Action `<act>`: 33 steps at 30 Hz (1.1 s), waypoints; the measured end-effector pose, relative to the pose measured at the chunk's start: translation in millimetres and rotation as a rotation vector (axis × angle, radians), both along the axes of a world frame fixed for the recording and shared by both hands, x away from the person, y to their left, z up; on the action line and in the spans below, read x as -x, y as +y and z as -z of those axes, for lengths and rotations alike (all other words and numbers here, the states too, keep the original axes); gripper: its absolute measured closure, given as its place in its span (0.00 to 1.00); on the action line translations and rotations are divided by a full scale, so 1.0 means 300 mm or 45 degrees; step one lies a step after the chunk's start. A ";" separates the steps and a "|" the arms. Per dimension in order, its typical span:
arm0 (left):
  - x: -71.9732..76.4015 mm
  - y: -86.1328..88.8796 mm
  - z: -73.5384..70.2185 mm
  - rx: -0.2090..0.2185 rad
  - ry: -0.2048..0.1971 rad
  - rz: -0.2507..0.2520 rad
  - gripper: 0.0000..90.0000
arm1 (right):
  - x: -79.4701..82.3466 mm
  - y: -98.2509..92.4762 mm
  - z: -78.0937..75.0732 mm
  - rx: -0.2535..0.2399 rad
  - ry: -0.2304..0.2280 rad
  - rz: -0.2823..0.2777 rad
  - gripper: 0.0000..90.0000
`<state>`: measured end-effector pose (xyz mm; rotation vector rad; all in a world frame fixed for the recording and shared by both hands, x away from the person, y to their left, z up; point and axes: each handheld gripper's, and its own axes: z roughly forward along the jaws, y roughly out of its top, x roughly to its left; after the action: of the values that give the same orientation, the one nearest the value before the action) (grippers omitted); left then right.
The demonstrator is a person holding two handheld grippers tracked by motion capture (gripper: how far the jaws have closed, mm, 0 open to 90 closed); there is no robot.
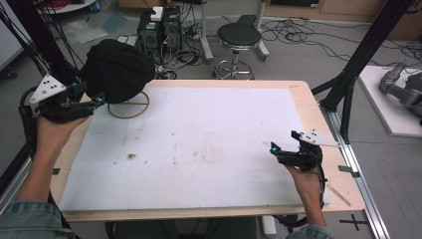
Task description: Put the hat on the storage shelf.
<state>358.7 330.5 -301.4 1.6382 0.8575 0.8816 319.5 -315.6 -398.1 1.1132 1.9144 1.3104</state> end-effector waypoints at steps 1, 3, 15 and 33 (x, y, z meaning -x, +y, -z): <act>0.009 -0.003 0.006 0.002 0.001 -0.001 0.33 | -0.003 0.002 0.000 0.001 -0.001 -0.001 0.11; 0.028 -0.011 0.019 0.005 0.000 -0.006 0.32 | -0.010 0.007 -0.001 0.004 0.001 0.002 0.11; 0.124 -0.041 0.118 -0.002 0.028 -0.006 0.31 | -0.035 0.045 -0.003 0.008 -0.002 -0.020 0.11; 0.231 -0.046 0.222 0.044 0.067 -0.053 0.25 | -0.040 0.064 0.003 0.020 0.014 -0.027 0.11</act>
<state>289.3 316.6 -368.1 1.6250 0.9417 0.8512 331.6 -296.3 -398.9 1.0969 1.9461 1.3010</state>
